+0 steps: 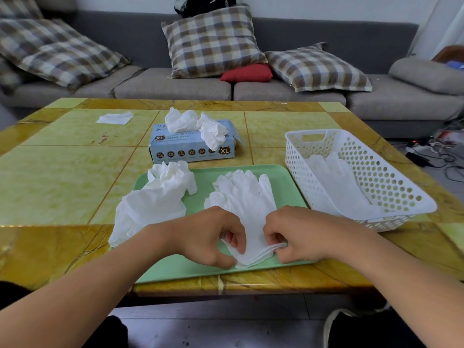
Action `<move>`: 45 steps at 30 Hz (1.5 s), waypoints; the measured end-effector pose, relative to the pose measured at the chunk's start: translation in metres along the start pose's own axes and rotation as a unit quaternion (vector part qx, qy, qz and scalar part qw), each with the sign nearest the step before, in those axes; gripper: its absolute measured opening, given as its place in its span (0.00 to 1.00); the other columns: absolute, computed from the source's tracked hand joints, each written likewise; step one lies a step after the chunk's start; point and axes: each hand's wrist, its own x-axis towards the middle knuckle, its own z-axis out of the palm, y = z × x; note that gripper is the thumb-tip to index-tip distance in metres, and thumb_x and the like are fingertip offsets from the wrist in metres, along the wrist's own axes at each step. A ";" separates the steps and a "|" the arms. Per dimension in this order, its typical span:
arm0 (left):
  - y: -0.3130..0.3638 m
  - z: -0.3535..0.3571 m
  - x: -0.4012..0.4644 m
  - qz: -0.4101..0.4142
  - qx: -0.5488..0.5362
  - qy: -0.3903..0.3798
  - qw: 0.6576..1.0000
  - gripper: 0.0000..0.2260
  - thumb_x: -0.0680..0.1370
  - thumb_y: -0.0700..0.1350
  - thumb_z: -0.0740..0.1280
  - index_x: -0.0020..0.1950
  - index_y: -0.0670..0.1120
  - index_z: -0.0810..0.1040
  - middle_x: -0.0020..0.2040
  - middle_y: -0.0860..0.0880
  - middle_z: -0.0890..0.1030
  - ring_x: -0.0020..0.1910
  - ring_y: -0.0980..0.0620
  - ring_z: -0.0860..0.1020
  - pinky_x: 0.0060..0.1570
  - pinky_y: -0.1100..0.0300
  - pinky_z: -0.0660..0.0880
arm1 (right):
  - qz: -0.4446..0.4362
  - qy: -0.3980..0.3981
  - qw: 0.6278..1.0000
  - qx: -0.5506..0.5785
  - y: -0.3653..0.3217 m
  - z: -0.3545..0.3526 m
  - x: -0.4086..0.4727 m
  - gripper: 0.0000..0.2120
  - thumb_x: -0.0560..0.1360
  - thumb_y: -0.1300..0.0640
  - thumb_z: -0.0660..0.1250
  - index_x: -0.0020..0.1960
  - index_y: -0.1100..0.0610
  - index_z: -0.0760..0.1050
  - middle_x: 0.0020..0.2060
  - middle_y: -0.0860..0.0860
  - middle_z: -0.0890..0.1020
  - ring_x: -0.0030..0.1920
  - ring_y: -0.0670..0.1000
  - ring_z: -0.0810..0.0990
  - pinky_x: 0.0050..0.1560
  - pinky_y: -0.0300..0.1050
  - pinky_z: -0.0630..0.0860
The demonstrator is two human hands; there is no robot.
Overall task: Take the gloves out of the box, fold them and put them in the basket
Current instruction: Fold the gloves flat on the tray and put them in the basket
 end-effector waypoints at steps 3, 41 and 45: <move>0.003 -0.002 -0.001 -0.017 -0.004 0.001 1.000 0.19 0.66 0.55 0.81 0.51 0.55 0.77 0.47 0.57 0.76 0.46 0.56 0.75 0.46 0.64 0.73 | 0.006 0.025 0.992 0.125 0.004 -0.008 -0.002 0.01 0.71 0.57 0.70 0.42 0.52 0.78 0.41 0.47 0.81 0.40 0.47 0.79 0.44 0.48 0.79; 0.178 -0.126 0.102 0.076 -0.372 0.308 0.872 0.09 0.79 0.45 0.71 0.56 0.42 0.84 0.50 0.46 0.87 0.50 0.48 0.86 0.52 0.52 0.83 | 0.007 0.452 0.679 0.579 0.061 -0.170 -0.124 0.16 0.75 0.59 0.72 0.61 0.65 0.81 0.55 0.60 0.85 0.56 0.58 0.85 0.57 0.51 0.82; 0.183 -0.118 0.144 0.063 -0.364 0.334 0.867 0.09 0.80 0.45 0.70 0.51 0.40 0.85 0.47 0.45 0.87 0.41 0.52 0.84 0.41 0.59 0.81 | 0.048 0.436 0.681 0.586 0.096 -0.167 -0.132 0.08 0.78 0.60 0.69 0.55 0.60 0.83 0.48 0.56 0.87 0.45 0.52 0.87 0.44 0.46 0.85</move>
